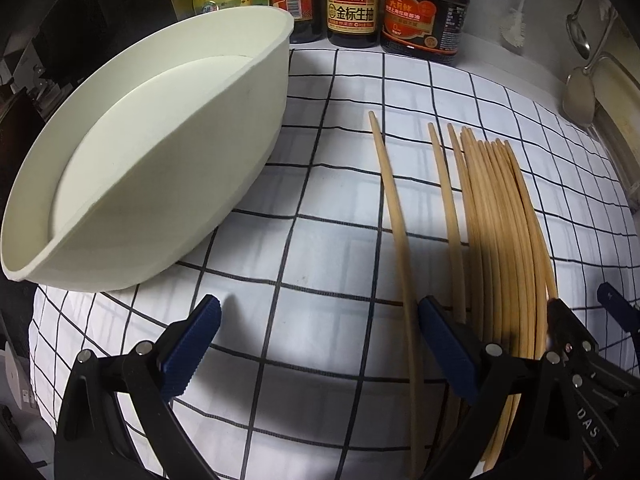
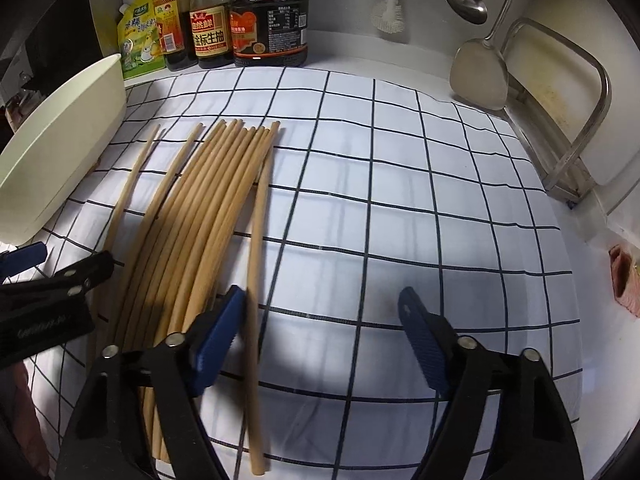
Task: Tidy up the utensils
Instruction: 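Grasp one chopstick with the left tool while the right tool grasps another, then carry both chopsticks over the white basin and lower them inside, then open both tools to release the chopsticks into the basin, then move both tools back over the chopstick row on the mat, then grasp a chopstick with the left tool while the right tool grasps another, lift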
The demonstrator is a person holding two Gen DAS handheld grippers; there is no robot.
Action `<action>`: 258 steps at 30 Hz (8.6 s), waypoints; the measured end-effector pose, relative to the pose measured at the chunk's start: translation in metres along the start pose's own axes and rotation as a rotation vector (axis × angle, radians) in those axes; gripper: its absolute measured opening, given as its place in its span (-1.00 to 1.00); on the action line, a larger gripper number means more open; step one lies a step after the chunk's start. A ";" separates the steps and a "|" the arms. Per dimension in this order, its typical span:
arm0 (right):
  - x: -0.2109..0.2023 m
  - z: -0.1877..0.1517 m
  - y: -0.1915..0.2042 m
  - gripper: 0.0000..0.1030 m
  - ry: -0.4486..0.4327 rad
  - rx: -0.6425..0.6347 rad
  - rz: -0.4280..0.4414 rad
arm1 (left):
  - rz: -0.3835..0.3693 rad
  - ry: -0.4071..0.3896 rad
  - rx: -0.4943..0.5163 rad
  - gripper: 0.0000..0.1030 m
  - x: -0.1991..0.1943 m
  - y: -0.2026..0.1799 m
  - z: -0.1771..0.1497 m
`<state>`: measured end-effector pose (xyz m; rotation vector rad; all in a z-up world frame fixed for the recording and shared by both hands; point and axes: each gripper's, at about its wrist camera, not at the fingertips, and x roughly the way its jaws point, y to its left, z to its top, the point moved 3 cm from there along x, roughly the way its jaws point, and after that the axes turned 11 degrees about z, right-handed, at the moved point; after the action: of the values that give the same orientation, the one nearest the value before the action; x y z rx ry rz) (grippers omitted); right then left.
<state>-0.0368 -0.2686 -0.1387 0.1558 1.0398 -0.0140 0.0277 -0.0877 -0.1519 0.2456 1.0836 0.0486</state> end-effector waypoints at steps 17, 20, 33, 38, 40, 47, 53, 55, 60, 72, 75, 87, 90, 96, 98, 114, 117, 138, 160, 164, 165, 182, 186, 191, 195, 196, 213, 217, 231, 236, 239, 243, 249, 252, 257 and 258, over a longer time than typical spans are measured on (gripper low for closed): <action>-0.002 -0.001 0.014 -0.88 0.004 -0.042 0.083 | -0.097 -0.029 0.090 -0.86 -0.020 -0.022 -0.003; -0.003 0.000 0.007 -0.88 0.007 0.005 0.118 | -0.129 -0.019 0.101 -0.86 -0.020 -0.023 0.000; -0.035 0.007 -0.007 -0.89 -0.035 0.104 0.111 | -0.223 -0.067 0.161 -0.86 -0.059 -0.026 0.018; -0.062 0.024 -0.003 -0.88 -0.085 0.123 0.114 | -0.265 -0.112 0.141 -0.86 -0.083 -0.014 0.034; -0.071 0.032 0.003 -0.88 -0.103 0.119 0.118 | -0.278 -0.135 0.128 -0.86 -0.095 -0.004 0.042; -0.099 0.076 0.053 -0.88 -0.181 0.069 0.207 | -0.266 -0.219 0.081 -0.86 -0.122 0.054 0.075; -0.088 0.119 0.126 -0.89 -0.183 -0.028 0.319 | -0.212 -0.216 0.024 -0.86 -0.109 0.120 0.100; -0.074 0.132 0.154 -0.88 -0.161 -0.052 0.364 | -0.197 -0.205 0.003 -0.86 -0.097 0.142 0.107; -0.033 0.151 0.212 -0.89 -0.087 -0.099 0.422 | -0.162 -0.164 -0.038 -0.86 -0.060 0.179 0.117; 0.053 0.144 0.264 -0.89 0.105 -0.080 0.395 | -0.156 -0.003 -0.018 -0.86 0.028 0.207 0.109; 0.062 0.143 0.264 -0.88 0.122 -0.059 0.389 | -0.157 0.016 -0.013 -0.86 0.038 0.209 0.106; 0.050 0.153 0.257 -0.69 0.075 -0.019 0.365 | -0.118 -0.007 -0.049 0.33 0.035 0.223 0.110; 0.041 0.151 0.255 -0.69 0.064 -0.022 0.357 | -0.106 -0.021 -0.056 0.33 0.028 0.228 0.110; 0.018 0.142 0.251 -0.51 0.028 -0.043 0.343 | -0.085 -0.042 -0.065 0.46 0.008 0.231 0.104; 0.010 0.139 0.248 -0.51 0.021 -0.048 0.343 | -0.080 -0.047 -0.062 0.46 0.001 0.229 0.101; -0.050 0.106 0.203 -0.43 -0.033 -0.041 0.338 | -0.102 -0.083 -0.056 0.56 -0.056 0.189 0.075; -0.061 0.102 0.191 -0.40 -0.043 -0.039 0.332 | -0.111 -0.093 -0.051 0.56 -0.067 0.178 0.071; -0.101 0.059 0.092 -0.23 -0.082 0.023 0.234 | -0.157 -0.102 0.044 0.65 -0.102 0.087 0.043; -0.043 0.004 -0.003 -0.15 -0.004 0.105 0.126 | -0.146 -0.047 0.069 0.76 -0.059 0.002 0.012; -0.030 0.003 -0.003 -0.15 0.002 0.099 0.127 | -0.157 -0.048 0.049 0.76 -0.050 -0.006 0.010; -0.027 0.003 -0.002 -0.15 0.005 0.093 0.127 | -0.156 -0.047 0.048 0.76 -0.048 -0.008 0.010; -0.015 -0.013 -0.018 -0.15 0.013 0.074 0.050 | -0.104 -0.026 0.057 0.76 -0.022 -0.026 0.005; -0.017 -0.015 -0.024 -0.15 0.005 0.082 0.052 | -0.084 -0.030 0.074 0.76 -0.016 -0.031 0.006; -0.016 -0.014 -0.023 -0.15 0.001 0.077 0.050 | -0.061 -0.018 0.073 0.76 -0.008 -0.030 0.004; -0.015 -0.012 -0.022 -0.15 -0.001 0.070 0.048 | -0.055 -0.021 0.071 0.78 -0.005 -0.029 0.002; -0.014 -0.012 -0.022 -0.15 -0.001 0.066 0.046 | -0.052 -0.023 0.070 0.79 -0.005 -0.029 0.003; -0.007 -0.004 0.000 -0.87 0.005 -0.043 0.087 | -0.130 -0.059 0.150 -0.85 -0.020 -0.047 0.003; -0.008 -0.003 -0.004 -0.88 0.006 -0.009 0.120 | -0.165 -0.037 0.157 -0.86 -0.020 -0.047 0.004; -0.062 0.029 0.016 -0.88 -0.073 0.083 0.202 | -0.254 -0.076 0.144 -0.86 -0.072 -0.009 0.037; -0.078 0.059 0.044 -0.88 -0.116 0.065 0.233 | -0.276 -0.122 0.098 -0.86 -0.093 0.031 0.067; -0.079 0.081 0.068 -0.88 -0.130 0.039 0.261 | -0.269 -0.144 0.067 -0.86 -0.093 0.057 0.081; -0.070 0.114 0.113 -0.88 -0.135 -0.025 0.304 | -0.243 -0.149 0.018 -0.86 -0.085 0.100 0.096; -0.037 0.148 0.187 -0.88 -0.094 -0.095 0.390 | -0.185 -0.132 -0.047 -0.86 -0.054 0.163 0.116; -0.017 0.158 0.221 -0.88 -0.053 -0.121 0.418 | -0.172 -0.109 -0.064 -0.86 -0.034 0.183 0.120; 0.015 0.163 0.260 -0.88 0.016 -0.149 0.427 | -0.165 -0.066 -0.081 -0.86 -0.002 0.203 0.122; 0.020 0.162 0.263 -0.88 0.027 -0.147 0.426 | -0.167 -0.057 -0.083 -0.86 0.004 0.206 0.122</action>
<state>0.1346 -0.0297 -0.0430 0.2414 1.0132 0.4501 0.1531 0.0915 -0.0557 0.0813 1.0395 -0.0624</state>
